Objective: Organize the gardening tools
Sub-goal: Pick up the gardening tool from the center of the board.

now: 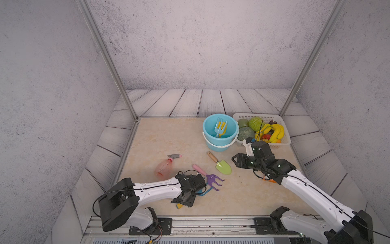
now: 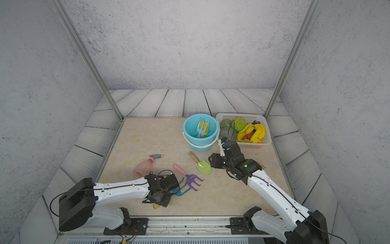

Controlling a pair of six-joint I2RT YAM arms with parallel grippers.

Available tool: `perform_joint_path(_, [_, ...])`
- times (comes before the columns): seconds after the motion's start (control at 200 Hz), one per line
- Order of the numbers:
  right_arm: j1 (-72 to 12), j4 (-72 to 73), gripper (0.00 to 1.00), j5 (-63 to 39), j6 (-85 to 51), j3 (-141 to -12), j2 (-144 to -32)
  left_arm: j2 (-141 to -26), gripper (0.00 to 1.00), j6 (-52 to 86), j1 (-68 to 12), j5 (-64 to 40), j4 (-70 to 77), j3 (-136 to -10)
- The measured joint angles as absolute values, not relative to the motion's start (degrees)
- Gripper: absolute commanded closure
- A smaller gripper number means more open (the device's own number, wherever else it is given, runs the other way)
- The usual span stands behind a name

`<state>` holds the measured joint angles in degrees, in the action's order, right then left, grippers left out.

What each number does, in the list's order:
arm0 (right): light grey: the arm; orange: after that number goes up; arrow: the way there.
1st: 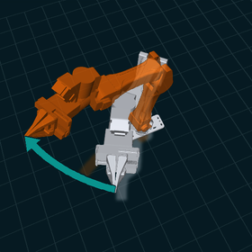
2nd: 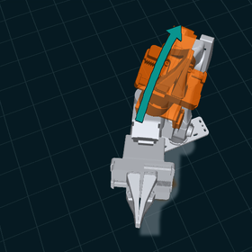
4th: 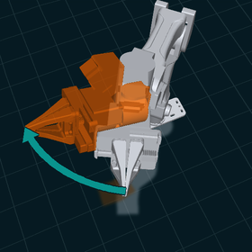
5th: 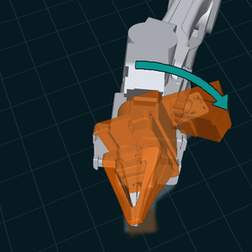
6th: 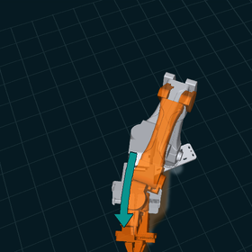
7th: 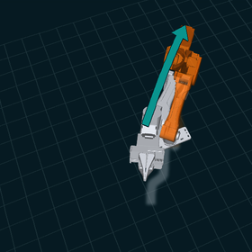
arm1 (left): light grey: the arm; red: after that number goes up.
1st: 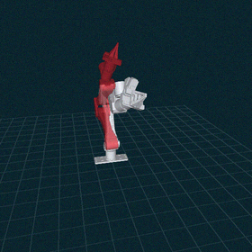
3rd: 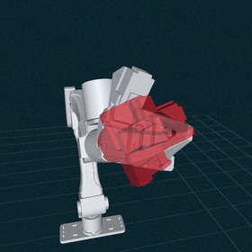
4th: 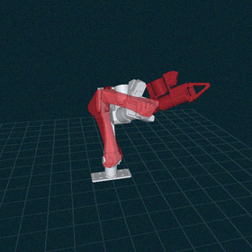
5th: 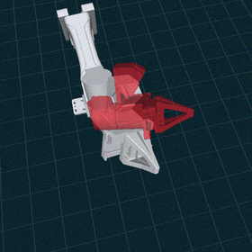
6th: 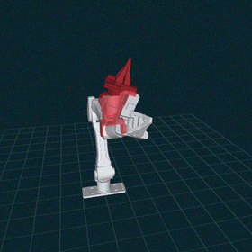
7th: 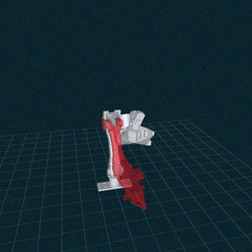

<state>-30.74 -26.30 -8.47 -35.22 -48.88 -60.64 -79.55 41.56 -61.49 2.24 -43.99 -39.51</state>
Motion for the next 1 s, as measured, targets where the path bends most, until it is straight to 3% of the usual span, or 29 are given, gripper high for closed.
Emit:
perform_joint_path(0.105, [-30.7, -26.3, 0.46, -8.5, -35.4, -48.9, -60.6, -79.5, 0.59, 41.7, -62.3, 2.3, -43.1, -38.8])
perform_joint_path(0.49, [-30.9, -26.3, 0.46, -8.6, -35.6, -48.9, -60.6, -79.4, 1.00, 42.6, -63.1, 5.0, -43.2, -39.0])
perform_joint_path(1.001, [-31.4, -15.5, 0.37, -22.6, -42.8, -45.1, -59.8, -70.5, 1.00, 37.5, -62.6, 15.2, -40.2, -57.8])
